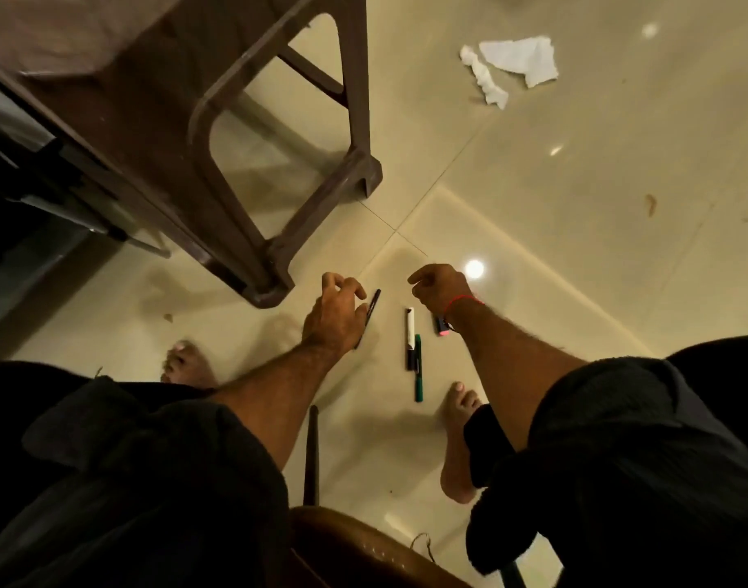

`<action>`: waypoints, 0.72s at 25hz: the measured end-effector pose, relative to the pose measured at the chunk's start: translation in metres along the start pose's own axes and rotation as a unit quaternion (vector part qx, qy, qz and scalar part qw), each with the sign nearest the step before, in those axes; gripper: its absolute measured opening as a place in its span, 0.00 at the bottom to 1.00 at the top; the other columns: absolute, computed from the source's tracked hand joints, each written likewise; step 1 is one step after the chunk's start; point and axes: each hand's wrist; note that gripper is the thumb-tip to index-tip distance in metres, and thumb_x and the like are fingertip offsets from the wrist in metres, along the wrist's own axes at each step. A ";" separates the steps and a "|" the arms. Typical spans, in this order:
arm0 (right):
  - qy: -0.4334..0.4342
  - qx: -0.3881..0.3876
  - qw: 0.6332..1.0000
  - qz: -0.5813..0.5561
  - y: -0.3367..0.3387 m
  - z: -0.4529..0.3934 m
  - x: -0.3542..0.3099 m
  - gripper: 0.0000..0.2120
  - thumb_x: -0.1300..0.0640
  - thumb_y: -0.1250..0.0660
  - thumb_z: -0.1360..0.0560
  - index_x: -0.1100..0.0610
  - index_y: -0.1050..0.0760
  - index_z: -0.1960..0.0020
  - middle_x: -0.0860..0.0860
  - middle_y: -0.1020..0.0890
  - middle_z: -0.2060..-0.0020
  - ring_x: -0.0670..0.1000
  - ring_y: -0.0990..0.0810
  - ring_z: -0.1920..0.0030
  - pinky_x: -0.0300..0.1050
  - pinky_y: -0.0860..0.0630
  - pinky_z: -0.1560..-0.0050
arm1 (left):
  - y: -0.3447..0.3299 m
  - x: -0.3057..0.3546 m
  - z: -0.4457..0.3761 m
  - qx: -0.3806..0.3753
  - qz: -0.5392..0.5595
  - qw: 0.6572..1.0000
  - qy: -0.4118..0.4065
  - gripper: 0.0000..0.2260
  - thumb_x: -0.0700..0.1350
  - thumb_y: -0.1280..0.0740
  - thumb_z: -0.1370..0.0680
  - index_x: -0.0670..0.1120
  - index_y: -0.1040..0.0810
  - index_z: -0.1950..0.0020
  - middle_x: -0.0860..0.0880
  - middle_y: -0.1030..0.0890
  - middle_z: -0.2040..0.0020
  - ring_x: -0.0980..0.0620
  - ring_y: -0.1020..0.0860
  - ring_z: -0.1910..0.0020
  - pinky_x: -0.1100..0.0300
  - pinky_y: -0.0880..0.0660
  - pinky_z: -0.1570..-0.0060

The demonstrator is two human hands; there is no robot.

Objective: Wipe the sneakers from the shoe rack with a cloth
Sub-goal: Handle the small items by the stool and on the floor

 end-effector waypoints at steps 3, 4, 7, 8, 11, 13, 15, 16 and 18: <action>-0.069 0.016 0.997 -0.002 -0.032 -0.021 0.033 0.07 0.64 0.33 0.23 0.58 0.18 0.48 0.57 0.18 0.48 0.55 0.19 0.48 0.41 0.26 0.52 | -0.036 -0.016 -0.017 -0.024 -0.033 0.998 0.040 0.08 0.48 0.33 0.19 0.47 0.24 0.42 0.47 0.32 0.34 0.42 0.21 0.46 0.52 0.25 0.51; -0.089 0.018 0.996 -0.002 -0.042 -0.027 0.043 0.06 0.63 0.33 0.23 0.58 0.19 0.48 0.58 0.18 0.46 0.57 0.19 0.46 0.42 0.25 0.52 | -0.047 -0.021 -0.023 -0.029 -0.049 0.997 0.053 0.08 0.48 0.33 0.18 0.47 0.24 0.41 0.46 0.31 0.34 0.41 0.21 0.45 0.51 0.24 0.50; -0.132 0.030 0.991 -0.010 -0.070 -0.043 0.066 0.06 0.64 0.34 0.24 0.55 0.22 0.52 0.57 0.21 0.45 0.60 0.19 0.47 0.50 0.20 0.50 | -0.077 -0.035 -0.043 -0.062 -0.099 0.990 0.079 0.14 0.50 0.33 0.18 0.46 0.26 0.36 0.45 0.30 0.34 0.40 0.22 0.41 0.47 0.21 0.47; -0.150 0.032 0.988 -0.014 -0.078 -0.048 0.072 0.06 0.64 0.34 0.24 0.54 0.23 0.51 0.55 0.24 0.46 0.60 0.19 0.48 0.51 0.19 0.49 | -0.086 -0.041 -0.048 -0.079 -0.111 0.987 0.086 0.17 0.52 0.33 0.19 0.45 0.27 0.34 0.44 0.31 0.33 0.40 0.23 0.40 0.46 0.21 0.46; -0.197 0.019 0.980 -0.015 -0.097 -0.058 0.092 0.10 0.61 0.32 0.22 0.56 0.24 0.41 0.53 0.32 0.50 0.60 0.21 0.46 0.55 0.20 0.44 | -0.107 -0.055 -0.059 -0.113 -0.142 0.978 0.102 0.23 0.56 0.33 0.20 0.44 0.30 0.31 0.42 0.32 0.32 0.40 0.23 0.39 0.45 0.21 0.47; -0.210 0.021 0.977 -0.028 -0.110 -0.067 0.103 0.14 0.57 0.31 0.22 0.56 0.26 0.38 0.54 0.29 0.50 0.59 0.21 0.46 0.57 0.21 0.42 | -0.117 -0.065 -0.066 -0.123 -0.170 0.972 0.103 0.26 0.57 0.32 0.20 0.43 0.32 0.29 0.40 0.34 0.30 0.39 0.23 0.39 0.47 0.20 0.48; -0.211 0.029 0.977 -0.031 -0.121 -0.073 0.108 0.16 0.53 0.29 0.24 0.55 0.27 0.39 0.56 0.23 0.47 0.60 0.20 0.45 0.59 0.21 0.42 | -0.123 -0.072 -0.071 -0.122 -0.191 0.969 0.102 0.27 0.55 0.31 0.20 0.42 0.33 0.28 0.39 0.35 0.28 0.40 0.23 0.38 0.49 0.20 0.48; -0.213 0.029 0.976 -0.023 -0.126 -0.077 0.110 0.16 0.51 0.30 0.24 0.54 0.28 0.39 0.57 0.22 0.45 0.61 0.20 0.44 0.60 0.21 0.42 | -0.125 -0.074 -0.073 -0.117 -0.192 0.969 0.098 0.25 0.54 0.31 0.20 0.42 0.31 0.29 0.38 0.36 0.28 0.41 0.23 0.39 0.50 0.21 0.49; -0.220 0.019 0.975 0.010 -0.133 -0.080 0.113 0.17 0.49 0.31 0.24 0.54 0.29 0.38 0.58 0.22 0.44 0.61 0.21 0.43 0.61 0.23 0.41 | -0.127 -0.075 -0.076 -0.106 -0.181 0.973 0.095 0.19 0.50 0.32 0.20 0.42 0.27 0.32 0.39 0.35 0.29 0.43 0.22 0.42 0.52 0.22 0.52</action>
Point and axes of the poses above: each hand's wrist, its own z-axis away from the middle knuckle, its own y-axis out of the back of the hand, x = y × z
